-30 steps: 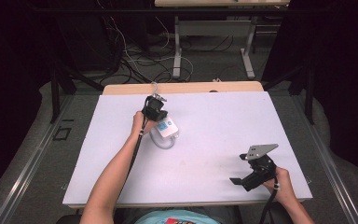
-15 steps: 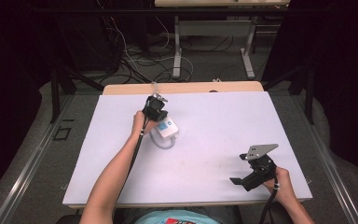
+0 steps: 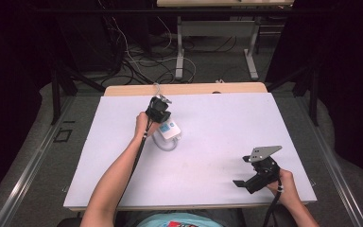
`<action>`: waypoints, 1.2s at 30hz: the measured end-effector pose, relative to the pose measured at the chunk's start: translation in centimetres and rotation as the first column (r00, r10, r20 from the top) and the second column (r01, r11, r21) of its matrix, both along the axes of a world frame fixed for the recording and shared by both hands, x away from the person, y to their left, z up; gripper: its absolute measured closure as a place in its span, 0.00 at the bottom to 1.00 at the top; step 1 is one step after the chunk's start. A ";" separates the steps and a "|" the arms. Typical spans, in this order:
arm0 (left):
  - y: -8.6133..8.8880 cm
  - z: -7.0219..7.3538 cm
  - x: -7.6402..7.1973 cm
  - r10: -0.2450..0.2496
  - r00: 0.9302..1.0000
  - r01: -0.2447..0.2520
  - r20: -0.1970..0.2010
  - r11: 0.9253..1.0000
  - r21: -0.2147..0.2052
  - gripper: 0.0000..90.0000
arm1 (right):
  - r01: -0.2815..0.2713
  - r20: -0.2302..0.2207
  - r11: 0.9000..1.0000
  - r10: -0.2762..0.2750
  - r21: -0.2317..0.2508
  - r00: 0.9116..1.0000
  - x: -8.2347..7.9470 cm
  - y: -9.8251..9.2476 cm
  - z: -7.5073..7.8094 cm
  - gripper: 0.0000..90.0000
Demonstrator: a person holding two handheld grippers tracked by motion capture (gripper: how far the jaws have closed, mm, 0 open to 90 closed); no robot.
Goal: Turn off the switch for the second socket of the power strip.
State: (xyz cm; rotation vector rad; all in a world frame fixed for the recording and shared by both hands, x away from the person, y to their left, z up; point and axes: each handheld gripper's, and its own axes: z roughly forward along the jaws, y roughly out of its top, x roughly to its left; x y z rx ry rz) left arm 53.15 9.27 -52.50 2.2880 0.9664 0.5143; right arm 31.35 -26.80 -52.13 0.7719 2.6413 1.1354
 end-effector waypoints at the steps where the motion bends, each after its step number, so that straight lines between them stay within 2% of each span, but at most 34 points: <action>1: 0.0 0.0 0.0 -0.001 1.000 0.001 0.000 1.000 0.004 1.00 | -0.004 0.000 1.000 0.004 -0.001 1.000 0.0 0.0 0.0 0.02; 19: 0.1 0.0 -0.2 0.002 1.000 -0.002 0.014 1.000 0.003 1.00 | 0.003 0.006 1.000 -0.003 0.002 1.000 0.0 0.0 0.0 0.02; 24: 0.6 0.4 -0.9 0.027 0.999 -0.026 0.037 0.999 -0.024 1.00 | -0.002 0.010 1.000 0.002 0.005 1.000 0.0 0.0 0.0 0.02; 31: 1.1 1.0 -1.9 0.031 0.999 -0.030 0.038 0.999 -0.038 0.77 | 0.005 0.011 1.000 -0.005 0.004 1.000 -0.1 0.1 0.0 0.02; 36: 2.0 1.5 -2.9 0.056 0.997 -0.054 0.044 0.998 -0.044 0.53 | 0.007 0.012 1.000 -0.007 0.003 1.000 -0.1 0.1 0.0 0.02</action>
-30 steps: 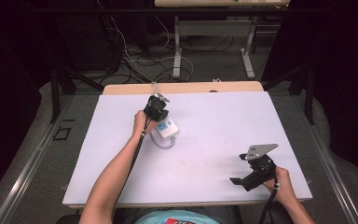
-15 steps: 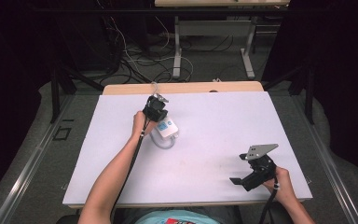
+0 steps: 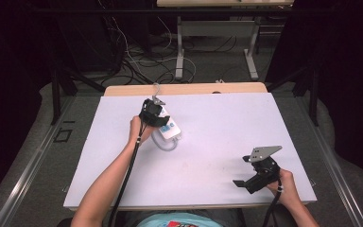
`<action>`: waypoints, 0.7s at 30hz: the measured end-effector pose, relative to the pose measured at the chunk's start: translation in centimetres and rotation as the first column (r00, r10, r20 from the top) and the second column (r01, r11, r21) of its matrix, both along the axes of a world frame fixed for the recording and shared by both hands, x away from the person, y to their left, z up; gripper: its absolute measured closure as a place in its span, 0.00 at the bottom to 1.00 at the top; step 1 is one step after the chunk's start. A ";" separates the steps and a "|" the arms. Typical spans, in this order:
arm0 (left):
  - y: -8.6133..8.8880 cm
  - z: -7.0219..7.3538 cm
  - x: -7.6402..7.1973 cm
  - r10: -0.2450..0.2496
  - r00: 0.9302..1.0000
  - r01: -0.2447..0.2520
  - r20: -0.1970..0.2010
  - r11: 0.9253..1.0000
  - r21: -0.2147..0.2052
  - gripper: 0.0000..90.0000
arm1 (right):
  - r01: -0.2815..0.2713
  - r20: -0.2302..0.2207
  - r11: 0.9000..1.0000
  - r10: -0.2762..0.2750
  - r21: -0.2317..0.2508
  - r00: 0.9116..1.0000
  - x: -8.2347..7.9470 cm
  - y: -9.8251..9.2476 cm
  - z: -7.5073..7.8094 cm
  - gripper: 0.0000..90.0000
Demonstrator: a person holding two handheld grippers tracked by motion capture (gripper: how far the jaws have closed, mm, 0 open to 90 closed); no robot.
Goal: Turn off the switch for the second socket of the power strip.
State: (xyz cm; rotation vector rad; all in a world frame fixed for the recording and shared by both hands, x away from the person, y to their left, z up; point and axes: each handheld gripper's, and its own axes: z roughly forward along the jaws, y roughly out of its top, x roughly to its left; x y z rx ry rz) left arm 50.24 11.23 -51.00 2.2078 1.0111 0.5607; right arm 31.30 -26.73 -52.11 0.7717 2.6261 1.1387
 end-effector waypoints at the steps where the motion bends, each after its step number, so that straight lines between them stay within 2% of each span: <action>1: 0.2 0.1 -0.2 0.001 1.000 -0.001 -0.002 1.000 -0.001 0.48 | -0.001 0.001 1.000 0.001 0.001 1.000 0.0 0.0 0.0 0.02; 9: 0.9 0.7 -1.2 0.005 1.000 -0.006 0.011 1.000 0.013 0.22 | -0.007 0.004 1.000 0.007 0.000 1.000 0.0 0.0 0.1 0.02; 11: 1.2 0.7 -1.4 0.005 1.000 -0.005 0.005 1.000 0.019 0.18 | -0.006 0.008 1.000 0.006 0.004 1.000 0.0 0.0 0.0 0.02; 12: 1.4 0.7 -1.6 0.014 1.000 -0.014 0.006 1.000 0.006 0.17 | -0.019 0.006 1.000 0.019 0.001 1.000 0.0 0.0 0.1 0.02; 18: 1.9 1.0 -2.5 0.019 1.000 -0.019 0.003 1.000 -0.003 0.07 | -0.019 0.004 1.000 0.019 0.002 1.000 0.0 0.0 0.1 0.02; 19: 2.1 1.1 -3.0 0.002 1.000 -0.002 0.009 1.000 0.002 0.06 | -0.015 0.009 1.000 0.015 0.006 1.000 -0.1 0.0 0.1 0.02; 21: 2.3 1.0 -3.4 -0.001 1.000 0.001 0.002 1.000 -0.005 0.02 | -0.015 0.010 1.000 0.015 0.006 1.000 -0.1 0.0 0.1 0.02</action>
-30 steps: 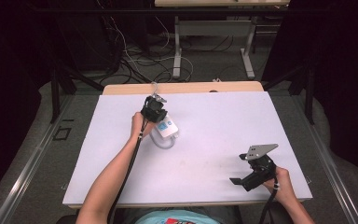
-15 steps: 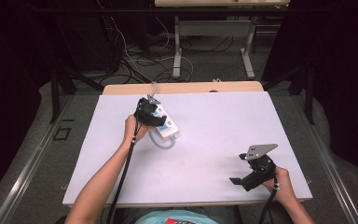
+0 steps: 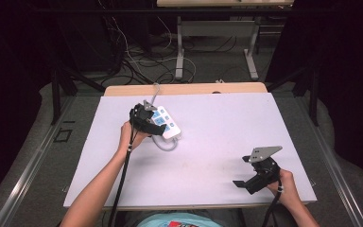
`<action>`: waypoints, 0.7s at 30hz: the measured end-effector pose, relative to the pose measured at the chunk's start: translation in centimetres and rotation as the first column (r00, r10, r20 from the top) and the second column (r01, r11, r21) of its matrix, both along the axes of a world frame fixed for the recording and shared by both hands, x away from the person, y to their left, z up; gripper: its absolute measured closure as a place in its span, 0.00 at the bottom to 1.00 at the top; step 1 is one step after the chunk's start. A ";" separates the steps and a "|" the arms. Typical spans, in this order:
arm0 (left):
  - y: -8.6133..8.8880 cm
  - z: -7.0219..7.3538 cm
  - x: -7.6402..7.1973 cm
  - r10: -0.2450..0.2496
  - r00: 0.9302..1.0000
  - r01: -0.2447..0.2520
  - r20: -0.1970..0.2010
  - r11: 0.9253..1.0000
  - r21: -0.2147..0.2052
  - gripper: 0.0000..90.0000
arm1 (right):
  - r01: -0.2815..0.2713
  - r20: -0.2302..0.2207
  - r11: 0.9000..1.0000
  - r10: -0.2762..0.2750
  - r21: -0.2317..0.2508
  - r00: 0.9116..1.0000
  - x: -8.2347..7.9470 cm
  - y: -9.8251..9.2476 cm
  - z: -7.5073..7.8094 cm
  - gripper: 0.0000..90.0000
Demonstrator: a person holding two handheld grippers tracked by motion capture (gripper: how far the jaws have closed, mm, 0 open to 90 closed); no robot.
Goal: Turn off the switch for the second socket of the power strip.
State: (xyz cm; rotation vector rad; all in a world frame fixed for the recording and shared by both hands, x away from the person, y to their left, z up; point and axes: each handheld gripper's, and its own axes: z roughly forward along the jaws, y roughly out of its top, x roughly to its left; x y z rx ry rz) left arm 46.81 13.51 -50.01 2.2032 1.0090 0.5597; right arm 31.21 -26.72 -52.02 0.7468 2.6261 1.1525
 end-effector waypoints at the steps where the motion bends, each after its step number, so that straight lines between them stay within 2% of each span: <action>1: 0.0 0.0 0.0 0.000 1.000 0.000 0.000 1.000 0.000 0.01 | 0.003 -0.005 1.000 -0.003 0.000 1.000 -0.1 0.0 0.0 0.02; 4: 0.3 -0.1 -0.6 -0.007 1.000 0.007 -0.002 1.000 0.009 0.00 | 0.004 0.010 1.000 -0.004 0.022 1.000 0.0 0.1 -0.1 0.02; 6: 0.5 0.0 -1.0 -0.008 1.000 0.008 -0.006 1.000 0.007 0.00 | 0.001 0.004 1.000 -0.001 0.006 1.000 -0.1 0.1 0.0 0.02; 7: 0.7 0.0 -1.4 -0.007 1.000 0.007 0.006 1.000 -0.004 0.00 | -0.006 0.008 1.000 0.006 -0.006 1.000 -0.1 0.0 0.1 0.02; 13: 1.1 -0.2 -2.4 -0.016 1.000 0.016 0.009 1.000 0.006 0.00 | -0.013 0.007 1.000 0.013 0.000 1.000 -0.2 0.0 0.2 0.02; 15: 1.2 -0.3 -2.8 -0.005 1.000 0.005 0.012 1.000 0.000 0.00 | -0.014 0.004 1.000 0.014 0.000 1.000 -0.2 0.0 0.2 0.02; 17: 1.5 -0.3 -3.3 -0.011 1.000 0.011 0.001 1.000 0.013 0.00 | -0.010 0.006 1.000 0.010 0.000 1.000 -0.2 0.1 0.2 0.02; 21: 2.2 -0.4 -4.1 -0.003 1.000 0.003 0.012 1.000 0.011 0.00 | -0.012 0.004 1.000 0.012 -0.002 1.000 -0.2 0.0 0.2 0.02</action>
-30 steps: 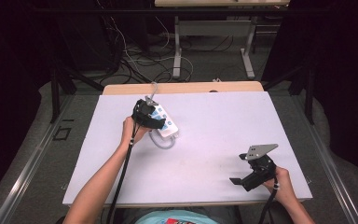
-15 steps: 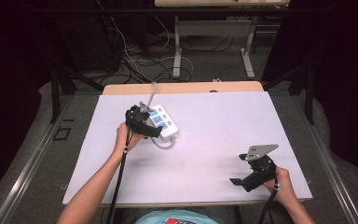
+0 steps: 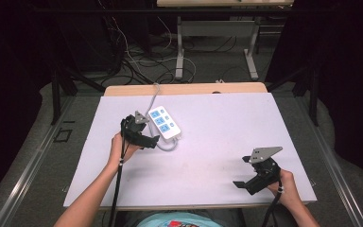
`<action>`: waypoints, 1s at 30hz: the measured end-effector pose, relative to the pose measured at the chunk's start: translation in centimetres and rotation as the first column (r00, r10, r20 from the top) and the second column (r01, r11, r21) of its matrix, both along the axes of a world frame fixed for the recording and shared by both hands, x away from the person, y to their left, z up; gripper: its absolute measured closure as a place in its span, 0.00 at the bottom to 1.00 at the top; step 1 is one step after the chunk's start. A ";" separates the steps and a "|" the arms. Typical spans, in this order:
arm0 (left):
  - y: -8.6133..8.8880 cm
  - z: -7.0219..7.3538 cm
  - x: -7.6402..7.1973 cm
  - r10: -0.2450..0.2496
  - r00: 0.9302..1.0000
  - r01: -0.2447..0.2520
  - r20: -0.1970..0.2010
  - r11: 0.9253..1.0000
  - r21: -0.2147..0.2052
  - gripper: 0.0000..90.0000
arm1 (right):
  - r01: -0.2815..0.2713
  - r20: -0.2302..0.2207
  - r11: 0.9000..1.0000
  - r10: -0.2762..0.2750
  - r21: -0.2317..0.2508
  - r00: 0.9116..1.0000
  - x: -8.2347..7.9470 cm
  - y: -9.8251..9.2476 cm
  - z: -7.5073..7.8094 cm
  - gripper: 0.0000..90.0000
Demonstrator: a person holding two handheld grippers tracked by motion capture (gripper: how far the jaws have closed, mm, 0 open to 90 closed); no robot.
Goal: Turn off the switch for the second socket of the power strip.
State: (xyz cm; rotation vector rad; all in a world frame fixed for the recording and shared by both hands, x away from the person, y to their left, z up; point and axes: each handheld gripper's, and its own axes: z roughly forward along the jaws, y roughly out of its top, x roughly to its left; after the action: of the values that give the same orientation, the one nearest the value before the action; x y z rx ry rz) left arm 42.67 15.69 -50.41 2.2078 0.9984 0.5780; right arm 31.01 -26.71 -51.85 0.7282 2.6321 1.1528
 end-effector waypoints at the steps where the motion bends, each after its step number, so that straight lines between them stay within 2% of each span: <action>1: 0.3 0.0 -0.3 -0.003 1.000 0.003 -0.006 1.000 0.007 0.00 | 0.000 0.000 1.000 0.000 0.000 1.000 0.0 0.0 0.0 0.02; 3: 0.8 -0.2 -1.0 0.005 1.000 -0.005 0.011 1.000 -0.002 0.00 | -0.001 0.001 1.000 0.001 0.001 1.000 0.0 0.0 0.0 0.02; 6: 1.1 -0.3 -1.5 -0.001 1.000 0.001 0.004 1.000 -0.002 0.00 | 0.003 0.001 1.000 -0.003 0.000 1.000 0.0 0.0 0.0 0.02; 11: 2.3 -0.5 -3.3 -0.020 1.000 0.020 -0.010 1.000 0.015 0.00 | -0.008 0.008 1.000 0.008 -0.002 1.000 0.0 0.0 0.0 0.02; 13: 2.5 -0.5 -3.6 -0.022 1.000 0.022 0.001 1.000 0.021 0.00 | 0.004 0.002 1.000 -0.004 -0.001 1.000 0.0 0.0 0.0 0.02; 18: 3.4 -0.6 -5.4 -0.026 1.000 0.026 -0.003 0.999 0.021 0.00 | -0.001 0.002 1.000 0.001 -0.003 1.000 0.0 0.0 0.0 0.02; 22: 3.9 -0.6 -6.3 -0.030 1.000 0.030 0.004 0.999 0.014 0.00 | 0.002 0.001 1.000 -0.002 -0.005 1.000 0.1 0.0 0.0 0.02; 27: 4.5 -0.7 -7.8 -0.035 0.999 0.035 -0.015 0.999 0.017 0.00 | 0.009 -0.004 1.000 -0.009 -0.005 1.000 0.0 0.0 0.0 0.02; 30: 4.9 -0.7 -8.4 -0.035 0.999 0.035 -0.009 0.999 0.011 0.00 | 0.002 0.001 1.000 -0.002 -0.005 1.000 0.1 0.0 0.0 0.02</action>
State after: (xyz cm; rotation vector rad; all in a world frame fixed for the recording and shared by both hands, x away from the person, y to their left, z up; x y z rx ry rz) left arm 34.26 20.54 -51.12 2.2352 0.9615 0.5595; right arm 31.07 -26.75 -51.86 0.7291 2.6324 1.1453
